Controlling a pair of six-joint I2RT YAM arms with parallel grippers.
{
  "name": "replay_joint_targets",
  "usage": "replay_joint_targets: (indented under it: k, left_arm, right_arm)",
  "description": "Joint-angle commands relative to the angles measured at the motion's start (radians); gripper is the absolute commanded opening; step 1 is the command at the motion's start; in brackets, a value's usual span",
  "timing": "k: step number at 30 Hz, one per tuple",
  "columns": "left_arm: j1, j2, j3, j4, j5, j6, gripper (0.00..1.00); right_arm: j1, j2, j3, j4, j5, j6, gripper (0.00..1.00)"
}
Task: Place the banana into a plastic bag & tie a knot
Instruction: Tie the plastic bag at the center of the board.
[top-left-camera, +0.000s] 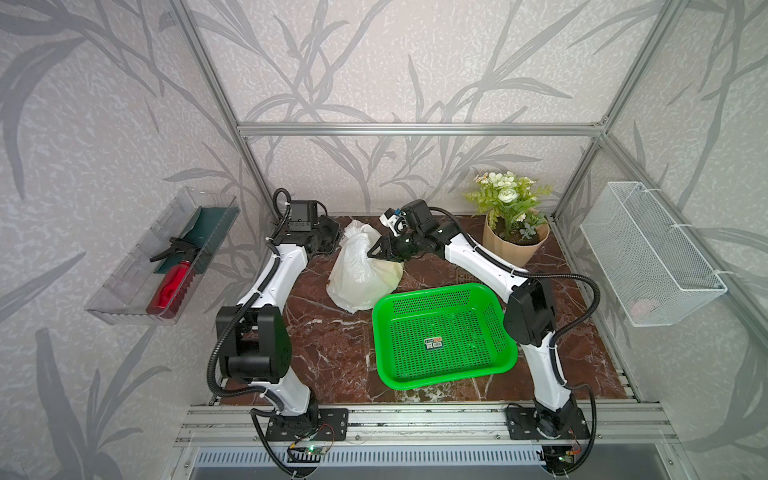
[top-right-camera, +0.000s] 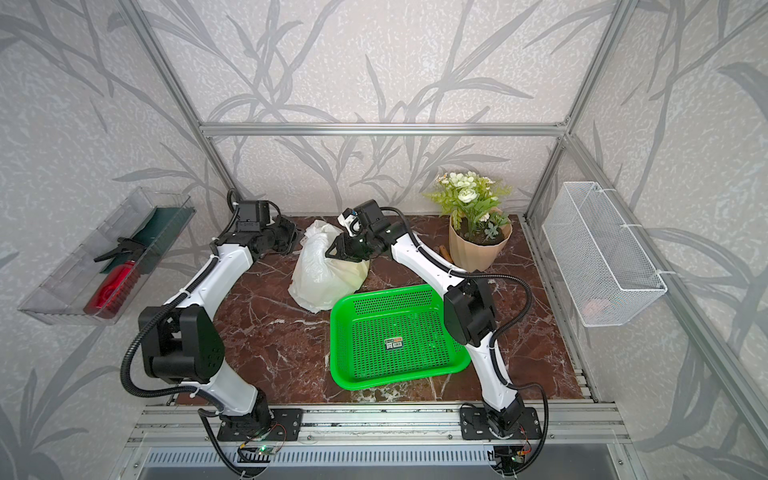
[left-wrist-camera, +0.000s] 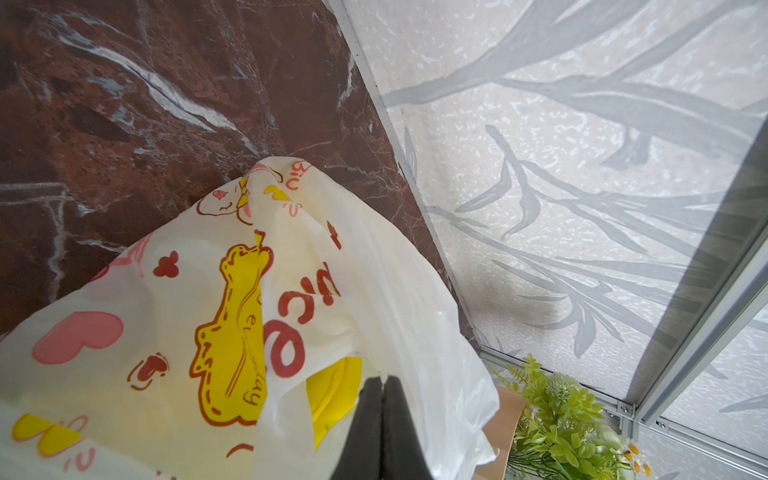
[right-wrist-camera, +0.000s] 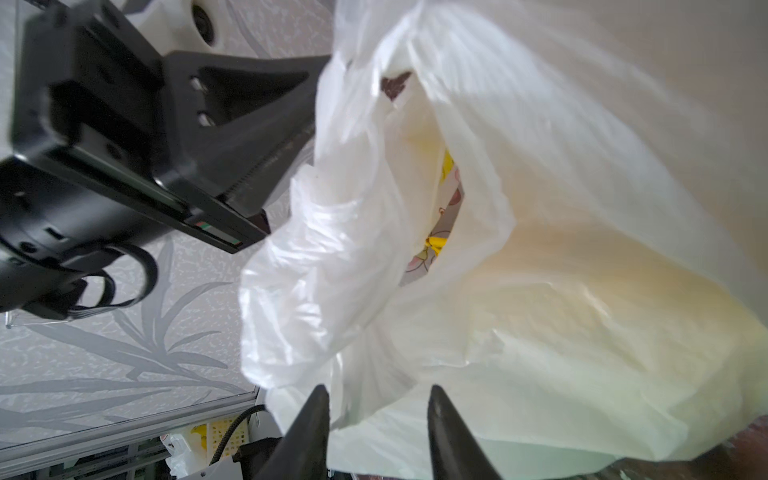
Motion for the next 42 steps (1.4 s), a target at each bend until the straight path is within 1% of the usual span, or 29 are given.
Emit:
replay_joint_targets:
  k: [1, 8, 15, 19, 24, 28, 31, 33, 36, 38, 42]
  left_arm:
    - [-0.006, -0.021, 0.01, -0.005, -0.009, 0.008, 0.0]
    - [-0.007, -0.024, 0.005, -0.004, -0.009, 0.009, 0.0]
    - [-0.007, -0.025, 0.005, -0.003, -0.011, 0.008, 0.0]
    - [-0.005, -0.025, 0.005, -0.003, -0.011, 0.008, 0.0]
    - [-0.006, -0.025, 0.005, -0.004, -0.009, 0.009, 0.0]
    - [-0.006, -0.025, 0.005, -0.006, -0.01, 0.01, 0.0]
    - [-0.007, -0.025, 0.005, -0.007, -0.011, 0.009, 0.0]
    - [-0.007, -0.025, 0.004, -0.006, -0.011, 0.01, 0.0]
    - [-0.007, -0.025, 0.005, -0.007, -0.01, 0.011, 0.0]
    - [-0.007, -0.025, 0.004, -0.008, -0.011, 0.011, 0.0]
    - [-0.006, -0.024, 0.005, -0.008, -0.01, 0.011, 0.0]
  right_arm:
    - [0.005, -0.026, 0.005, 0.035, -0.015, 0.028, 0.39]
    - [0.01, 0.017, 0.088, 0.021, -0.036, 0.045, 0.42]
    - [0.015, 0.038, 0.096, 0.012, -0.035, 0.041, 0.42]
    - [0.016, 0.048, 0.104, 0.007, -0.034, 0.039, 0.4]
    - [0.015, 0.041, 0.084, 0.023, -0.031, 0.042, 0.35]
    - [0.015, 0.04, 0.077, 0.023, -0.028, 0.041, 0.34]
    - [0.016, 0.034, 0.063, 0.032, -0.026, 0.042, 0.3]
    - [0.014, 0.031, 0.055, 0.033, -0.025, 0.041, 0.3]
    - [0.013, 0.011, 0.022, 0.043, -0.021, 0.036, 0.33]
    - [0.01, -0.006, -0.007, 0.061, -0.02, 0.036, 0.33]
    - [0.01, -0.027, -0.053, 0.089, -0.026, 0.046, 0.28]
